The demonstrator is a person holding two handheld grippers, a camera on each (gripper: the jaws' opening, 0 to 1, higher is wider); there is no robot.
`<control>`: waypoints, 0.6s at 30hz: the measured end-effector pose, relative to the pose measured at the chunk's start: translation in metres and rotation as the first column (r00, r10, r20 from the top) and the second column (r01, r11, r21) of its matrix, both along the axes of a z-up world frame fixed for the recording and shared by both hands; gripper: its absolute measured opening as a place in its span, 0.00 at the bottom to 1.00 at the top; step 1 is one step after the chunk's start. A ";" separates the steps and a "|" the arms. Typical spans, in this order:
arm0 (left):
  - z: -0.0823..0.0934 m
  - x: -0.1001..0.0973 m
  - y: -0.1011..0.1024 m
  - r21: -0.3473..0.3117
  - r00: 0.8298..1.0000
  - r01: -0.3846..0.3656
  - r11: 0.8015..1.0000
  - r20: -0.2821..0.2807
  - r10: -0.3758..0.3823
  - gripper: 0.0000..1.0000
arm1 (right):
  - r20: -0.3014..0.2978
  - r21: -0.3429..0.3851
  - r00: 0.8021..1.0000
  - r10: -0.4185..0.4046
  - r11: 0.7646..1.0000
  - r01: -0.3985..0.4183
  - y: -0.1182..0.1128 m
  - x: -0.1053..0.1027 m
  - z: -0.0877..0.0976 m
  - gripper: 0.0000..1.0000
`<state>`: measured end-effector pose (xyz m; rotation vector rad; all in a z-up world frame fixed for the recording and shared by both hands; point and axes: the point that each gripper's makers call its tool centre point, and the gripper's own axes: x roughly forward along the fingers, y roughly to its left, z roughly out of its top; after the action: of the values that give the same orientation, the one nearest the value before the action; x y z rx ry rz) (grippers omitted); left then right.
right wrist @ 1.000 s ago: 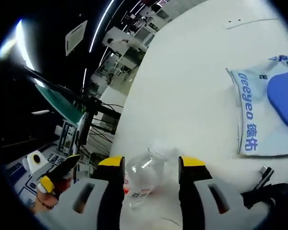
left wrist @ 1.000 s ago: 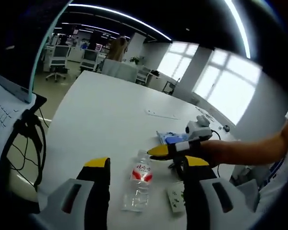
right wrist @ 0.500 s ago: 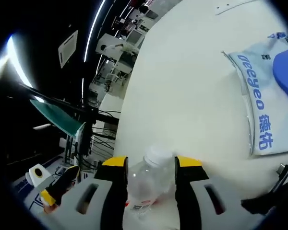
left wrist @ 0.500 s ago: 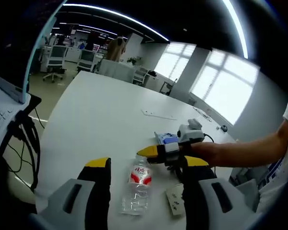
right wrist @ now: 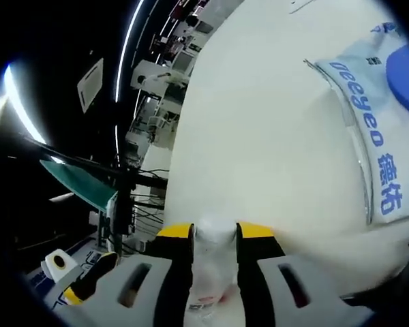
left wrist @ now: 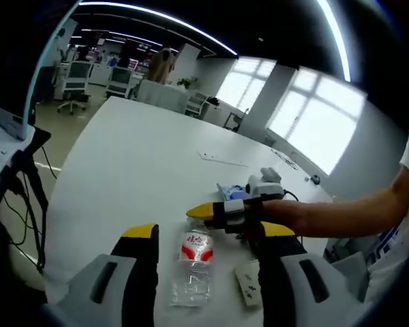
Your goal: Arrange the tabletop items into an orderly group along one side of the table until the central work area is clear of visible clutter.
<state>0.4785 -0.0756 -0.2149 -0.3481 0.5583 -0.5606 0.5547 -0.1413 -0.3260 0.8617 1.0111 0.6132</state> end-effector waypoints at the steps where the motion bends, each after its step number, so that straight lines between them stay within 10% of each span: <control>1: 0.000 0.001 -0.001 -0.001 1.000 0.001 1.000 0.001 -0.001 0.58 | -0.004 0.004 1.000 -0.004 1.000 0.004 0.000 0.000 0.000 0.22; 18: -0.006 0.000 -0.001 0.008 0.999 0.035 0.999 -0.014 -0.035 0.58 | 0.120 0.008 0.991 0.057 0.998 -0.059 0.005 0.000 0.021 0.20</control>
<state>0.4786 -0.0767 -0.2209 -0.3351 0.5809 -0.5896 0.5552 -0.1363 -0.3052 0.7981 0.9271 0.7125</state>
